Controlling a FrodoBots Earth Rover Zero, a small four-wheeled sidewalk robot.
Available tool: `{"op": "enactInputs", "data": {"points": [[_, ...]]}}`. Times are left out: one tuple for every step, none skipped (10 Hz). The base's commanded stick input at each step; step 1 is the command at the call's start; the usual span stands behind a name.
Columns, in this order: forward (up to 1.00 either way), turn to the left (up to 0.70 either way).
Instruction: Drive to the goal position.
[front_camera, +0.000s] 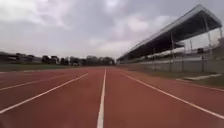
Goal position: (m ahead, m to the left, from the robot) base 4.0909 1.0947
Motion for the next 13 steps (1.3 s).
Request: {"op": "enactInputs", "data": {"points": [[0.45, 0.01], [0.45, 0.01], [0.45, 0.01], [0.45, 0.01], [0.45, 0.01], [0.45, 0.01], [0.45, 0.01], [0.45, 0.01], [0.45, 0.01], [0.45, 0.01], [0.45, 0.01], [0.45, 0.01], [0.45, 0.01]]}}
